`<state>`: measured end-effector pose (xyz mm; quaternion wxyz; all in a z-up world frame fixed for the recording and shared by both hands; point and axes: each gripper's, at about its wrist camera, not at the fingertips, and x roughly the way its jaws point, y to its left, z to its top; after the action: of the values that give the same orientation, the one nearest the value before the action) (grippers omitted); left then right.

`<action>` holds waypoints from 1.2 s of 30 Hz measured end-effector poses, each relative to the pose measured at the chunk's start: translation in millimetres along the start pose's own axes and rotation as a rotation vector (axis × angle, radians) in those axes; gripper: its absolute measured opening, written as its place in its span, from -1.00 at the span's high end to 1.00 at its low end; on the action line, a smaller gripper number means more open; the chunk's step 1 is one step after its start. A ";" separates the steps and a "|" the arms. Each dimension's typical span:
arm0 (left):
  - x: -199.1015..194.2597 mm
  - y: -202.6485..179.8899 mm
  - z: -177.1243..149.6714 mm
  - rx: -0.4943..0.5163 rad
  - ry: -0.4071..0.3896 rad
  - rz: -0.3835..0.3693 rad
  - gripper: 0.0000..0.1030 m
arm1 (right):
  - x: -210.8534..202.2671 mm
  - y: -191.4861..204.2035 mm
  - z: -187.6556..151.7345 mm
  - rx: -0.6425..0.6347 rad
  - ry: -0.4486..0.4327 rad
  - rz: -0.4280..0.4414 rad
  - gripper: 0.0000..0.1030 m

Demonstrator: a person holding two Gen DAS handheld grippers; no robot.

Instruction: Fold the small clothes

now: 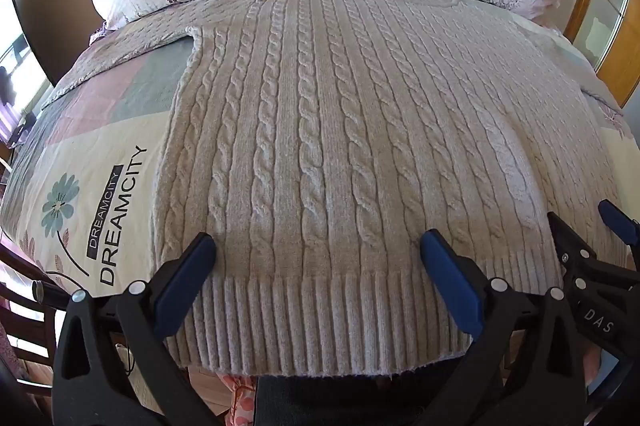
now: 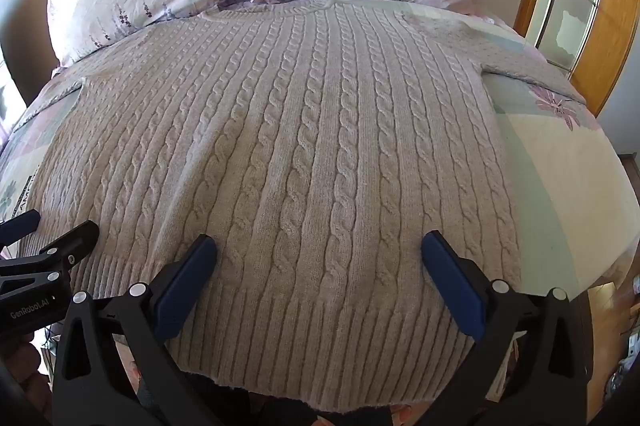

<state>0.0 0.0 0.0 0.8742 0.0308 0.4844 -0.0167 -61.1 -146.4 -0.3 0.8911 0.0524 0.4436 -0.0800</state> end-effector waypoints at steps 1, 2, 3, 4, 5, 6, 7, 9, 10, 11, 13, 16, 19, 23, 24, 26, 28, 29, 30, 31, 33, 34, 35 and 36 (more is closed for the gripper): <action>0.0 0.0 0.0 0.000 0.000 0.000 -0.97 | 0.0 0.0 0.0 0.000 0.000 0.000 -0.97; 0.0 0.0 0.0 0.000 0.000 0.000 -0.97 | 0.1 0.0 0.0 0.000 0.001 0.000 -0.97; 0.0 0.0 0.1 0.000 0.000 0.000 -0.97 | 0.1 0.0 0.1 0.000 0.001 0.000 -0.97; 0.0 0.0 0.2 0.000 0.000 0.000 -0.97 | 0.1 -0.1 0.1 0.000 0.001 0.000 -0.97; 0.0 0.1 0.4 0.000 0.001 0.000 -0.97 | 0.1 -0.1 0.1 0.000 0.001 0.000 -0.97; -0.1 0.1 0.5 0.000 0.001 0.000 -0.97 | 0.2 0.0 0.1 0.000 0.001 0.000 -0.97; -0.1 0.1 0.7 -0.001 0.001 0.000 -0.97 | 0.1 -0.1 0.1 0.000 0.001 0.000 -0.97; -0.1 0.0 0.0 0.000 -0.002 0.000 -0.97 | -0.1 -0.2 0.1 0.000 0.001 0.000 -0.97; -0.1 0.0 0.0 0.000 -0.003 0.000 -0.97 | -0.1 -0.2 0.2 0.000 0.001 0.000 -0.97; -0.1 0.0 0.0 0.000 -0.003 0.000 -0.97 | -0.2 -0.2 0.2 0.000 0.001 0.000 -0.97; -0.2 0.0 0.3 0.000 -0.004 0.000 -0.97 | -0.3 -0.3 0.2 0.000 0.001 0.000 -0.97; -2.5 -1.0 0.2 0.000 -0.006 0.000 -0.97 | -0.6 -0.4 0.3 0.000 0.001 0.000 -0.97; -2.9 -1.1 0.2 0.000 -0.006 0.000 -0.97 | -0.6 -0.5 0.3 0.000 0.001 0.000 -0.97; -2.7 -1.0 0.0 0.000 -0.008 0.000 -0.97 | -0.7 -0.5 0.2 0.000 0.001 0.000 -0.97; -2.9 -1.0 -0.1 0.000 -0.008 0.000 -0.97 | -0.7 -0.5 0.2 0.000 0.001 0.000 -0.97; -3.1 -1.1 -0.1 0.000 -0.008 0.000 -0.97 | -0.8 -0.5 0.1 0.000 0.001 0.000 -0.97; -2.8 -0.9 -0.2 0.000 -0.009 0.000 -0.97 | -0.8 -0.5 0.2 0.000 0.001 0.000 -0.97; -2.8 -0.9 -0.2 0.000 -0.009 0.000 -0.97 | -0.8 -0.6 0.2 0.000 0.000 0.000 -0.97; -2.9 -1.0 -0.3 0.000 -0.009 0.000 -0.97 | -0.9 -0.6 0.2 0.000 0.000 0.000 -0.97; -2.8 -0.9 -0.3 0.000 -0.010 0.000 -0.97 | -0.9 -0.6 0.2 0.000 0.000 0.000 -0.97; -3.1 -1.0 -0.4 0.000 -0.010 0.000 -0.97 | -0.9 -0.6 0.3 0.000 0.000 0.000 -0.97; -2.8 -0.9 -0.4 0.000 -0.010 0.000 -0.97 | -0.9 -0.6 0.3 0.000 0.000 0.000 -0.97; -2.9 -0.9 -0.4 0.000 -0.011 0.000 -0.97 | -0.9 -0.6 0.4 0.000 0.000 0.000 -0.97; -2.8 -0.9 -0.4 0.000 -0.011 0.000 -0.97 | -1.0 -0.6 0.4 -0.001 0.000 0.000 -0.97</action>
<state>-1.9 -0.9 2.2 0.8767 0.0308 0.4797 -0.0167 -61.5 -147.0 0.7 0.8912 0.0521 0.4435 -0.0800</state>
